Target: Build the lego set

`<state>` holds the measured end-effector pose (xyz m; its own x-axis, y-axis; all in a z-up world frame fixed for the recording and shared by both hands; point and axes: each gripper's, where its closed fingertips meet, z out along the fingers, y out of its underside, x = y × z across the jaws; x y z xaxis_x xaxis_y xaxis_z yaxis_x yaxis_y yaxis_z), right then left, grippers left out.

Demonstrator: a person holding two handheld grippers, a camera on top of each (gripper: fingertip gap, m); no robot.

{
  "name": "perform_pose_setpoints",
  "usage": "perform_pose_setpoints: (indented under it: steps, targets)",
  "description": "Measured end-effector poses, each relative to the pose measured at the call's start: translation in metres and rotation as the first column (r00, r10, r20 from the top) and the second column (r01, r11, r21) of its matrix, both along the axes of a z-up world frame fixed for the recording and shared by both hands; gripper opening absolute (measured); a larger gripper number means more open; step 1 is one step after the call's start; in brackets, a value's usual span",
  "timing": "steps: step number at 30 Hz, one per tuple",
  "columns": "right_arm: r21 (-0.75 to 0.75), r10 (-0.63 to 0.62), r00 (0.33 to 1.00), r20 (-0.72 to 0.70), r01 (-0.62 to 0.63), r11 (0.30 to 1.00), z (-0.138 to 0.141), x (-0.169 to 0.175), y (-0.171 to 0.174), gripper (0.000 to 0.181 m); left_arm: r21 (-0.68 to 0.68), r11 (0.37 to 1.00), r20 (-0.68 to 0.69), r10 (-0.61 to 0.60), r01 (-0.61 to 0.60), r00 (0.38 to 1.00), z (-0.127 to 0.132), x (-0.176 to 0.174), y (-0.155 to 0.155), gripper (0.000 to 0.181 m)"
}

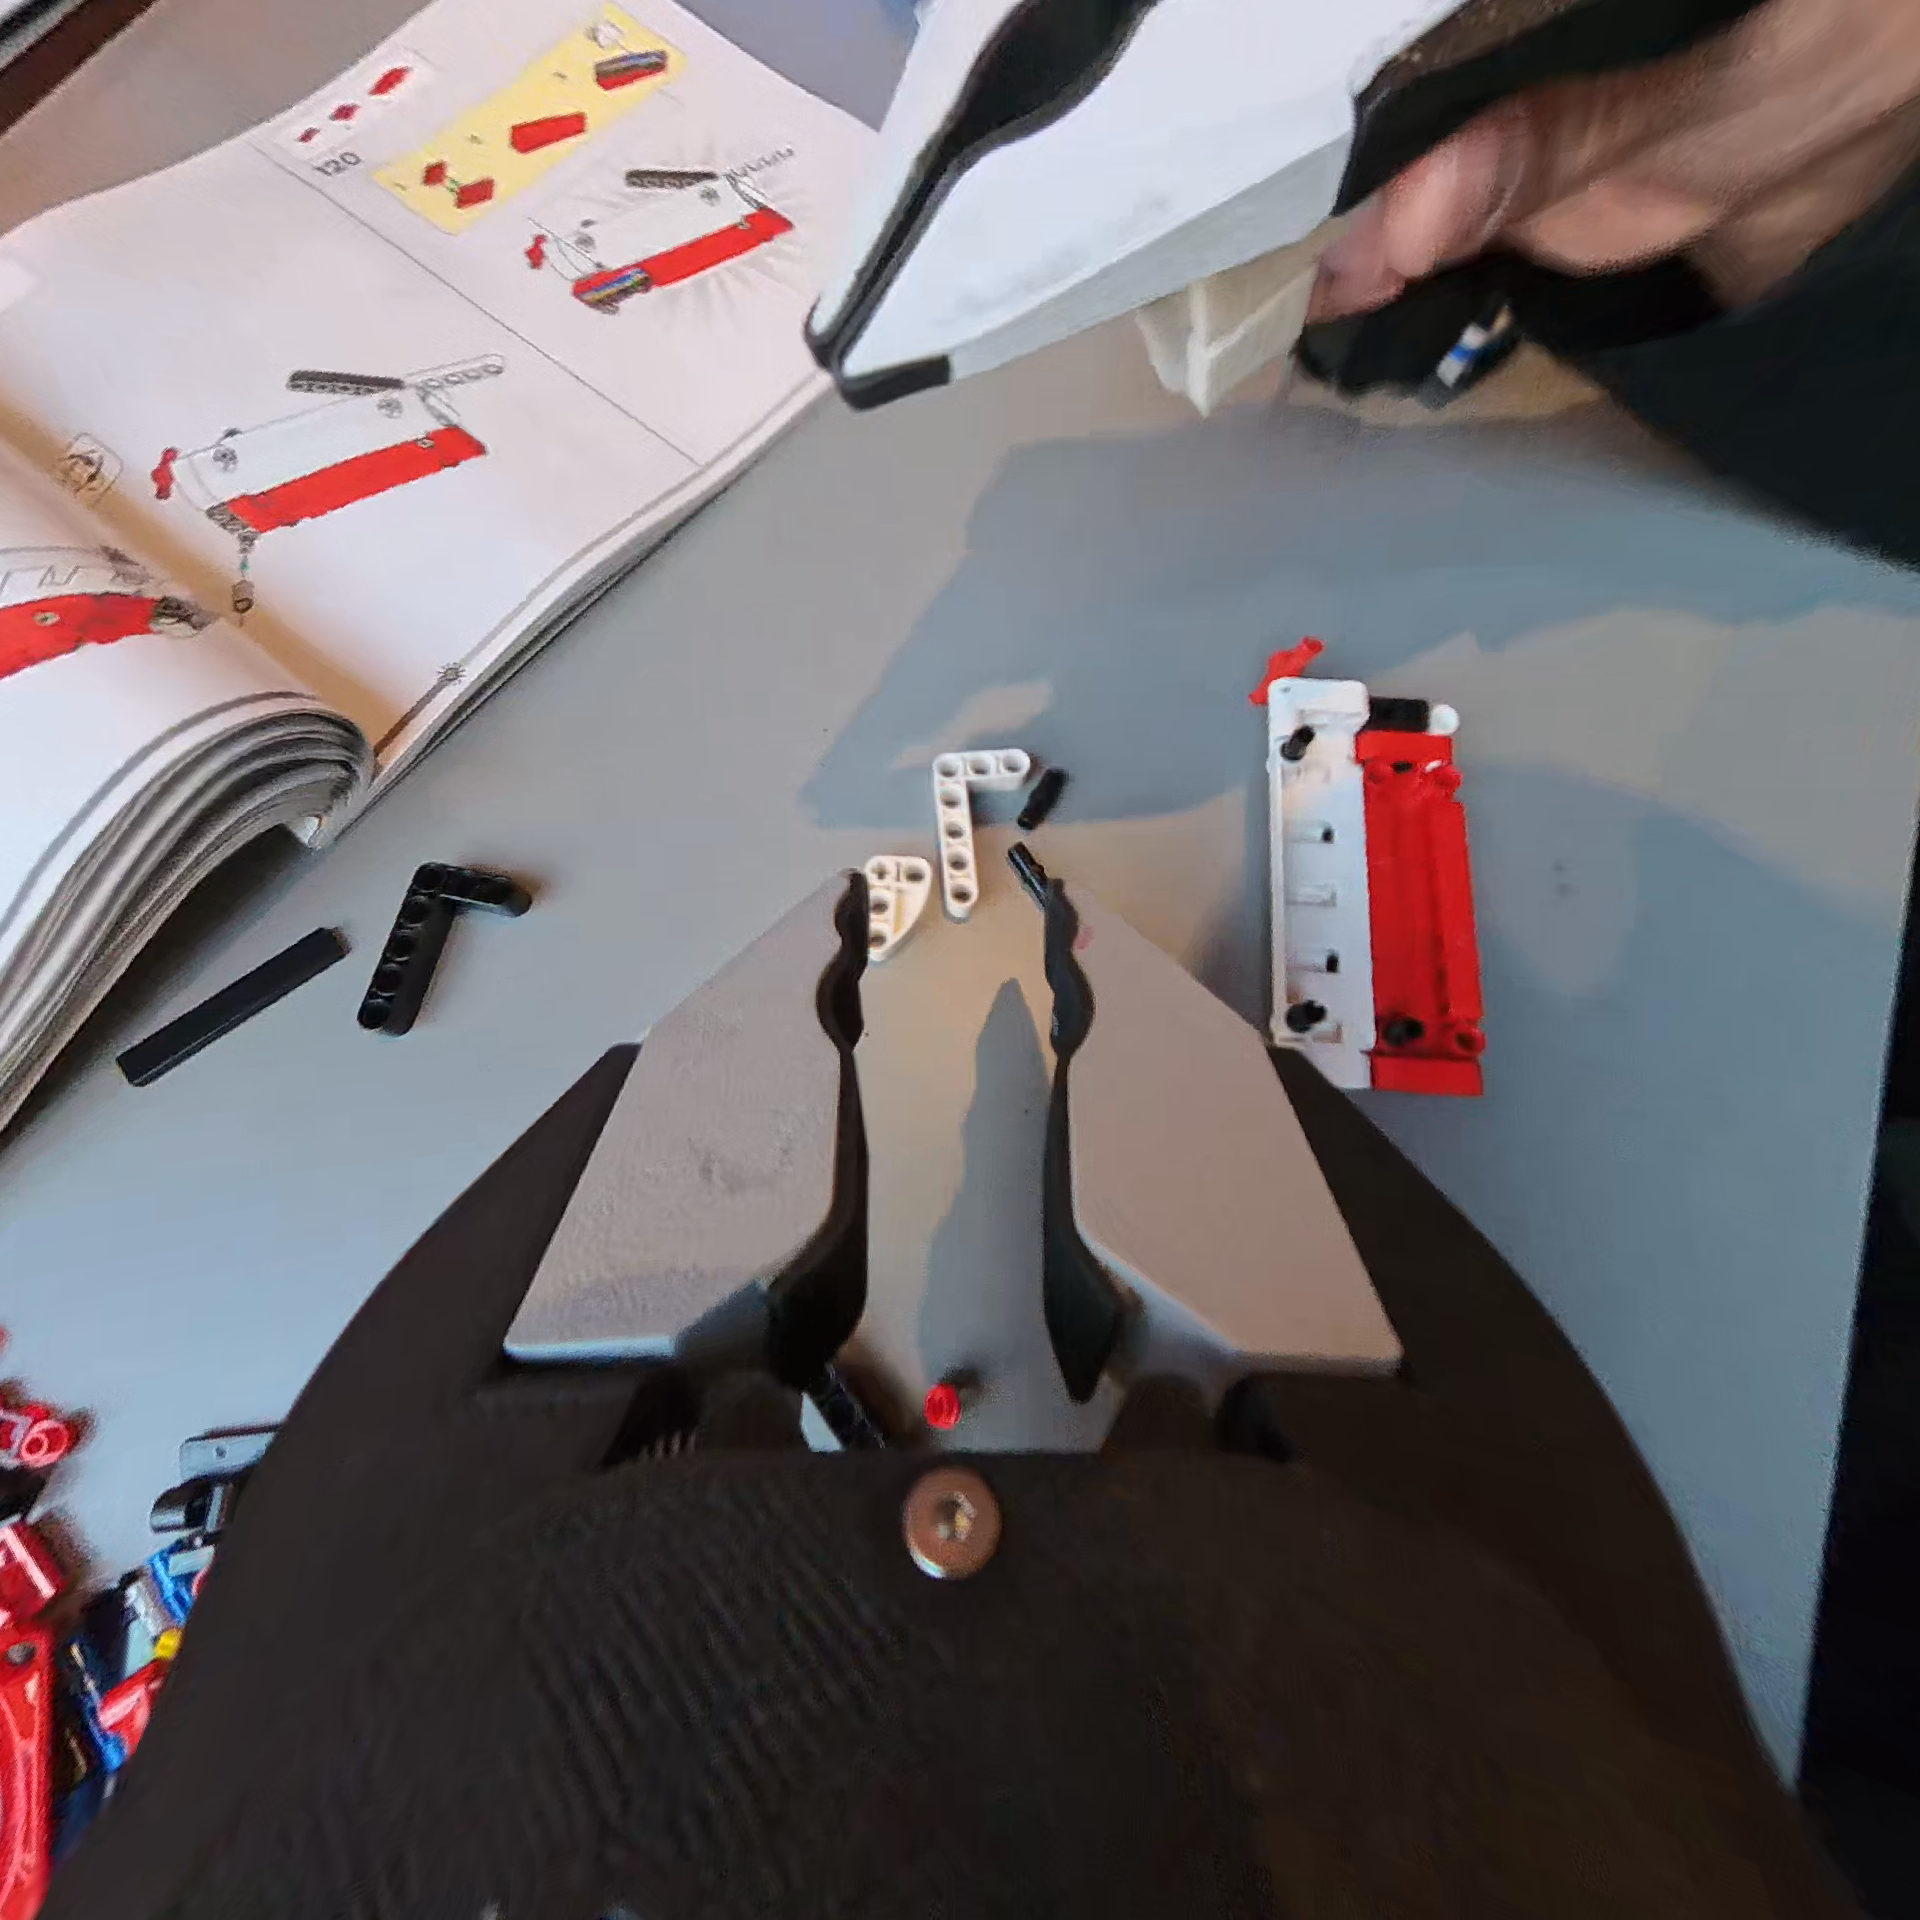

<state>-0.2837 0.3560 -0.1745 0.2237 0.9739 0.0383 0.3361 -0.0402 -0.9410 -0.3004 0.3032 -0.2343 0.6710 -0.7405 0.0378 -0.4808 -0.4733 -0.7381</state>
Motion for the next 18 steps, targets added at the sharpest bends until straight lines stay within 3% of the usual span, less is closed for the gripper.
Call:
perform_pose_setpoints:
  steps: [5,18]
  targets:
    - [-0.014,0.030,0.996,0.086,-0.029,0.999,-0.012,0.003,-0.007,0.007,0.030,1.000,-0.128,-0.005,0.009,0.992,-0.018,0.000,0.005,0.030]
    - [-0.030,0.060,0.987,0.152,-0.056,0.998,-0.038,-0.009,-0.014,0.007,-0.014,1.000,-0.161,-0.019,0.017,0.987,-0.034,-0.015,0.014,0.027]
